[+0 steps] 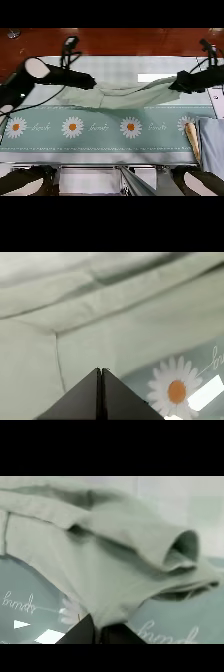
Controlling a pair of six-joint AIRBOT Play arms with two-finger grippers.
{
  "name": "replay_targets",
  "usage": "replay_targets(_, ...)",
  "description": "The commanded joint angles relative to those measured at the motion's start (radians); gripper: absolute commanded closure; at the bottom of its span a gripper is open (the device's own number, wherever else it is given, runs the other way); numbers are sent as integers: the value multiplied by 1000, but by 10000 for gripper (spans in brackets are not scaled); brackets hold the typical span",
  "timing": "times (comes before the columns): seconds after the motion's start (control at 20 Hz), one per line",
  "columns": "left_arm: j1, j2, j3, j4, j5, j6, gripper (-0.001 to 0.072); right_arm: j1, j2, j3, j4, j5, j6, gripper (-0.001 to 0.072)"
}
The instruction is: Fold the shirts.
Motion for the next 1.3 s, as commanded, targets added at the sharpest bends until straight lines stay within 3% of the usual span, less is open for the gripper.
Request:
replay_targets(0.0,-175,-92,14,55,195,-127,681,0,262,-121,-80,49,76,687)
replay_targets(0.25,-355,-307,129,42,179,-218,681,0,406,-135,-82,79,122,687)
replay_targets(0.6,-529,-524,280,-172,105,-208,680,1,409,-135,-78,17,119,687)
replay_targets(0.8,-562,-568,331,-200,31,-199,680,36,351,-135,-19,-10,90,686)
replay_targets(1.0,-332,-475,372,-200,-69,-202,680,210,262,-135,-19,-69,106,686)
replay_targets(1.25,151,-227,372,-163,-226,-214,680,420,55,-76,53,-268,126,686)
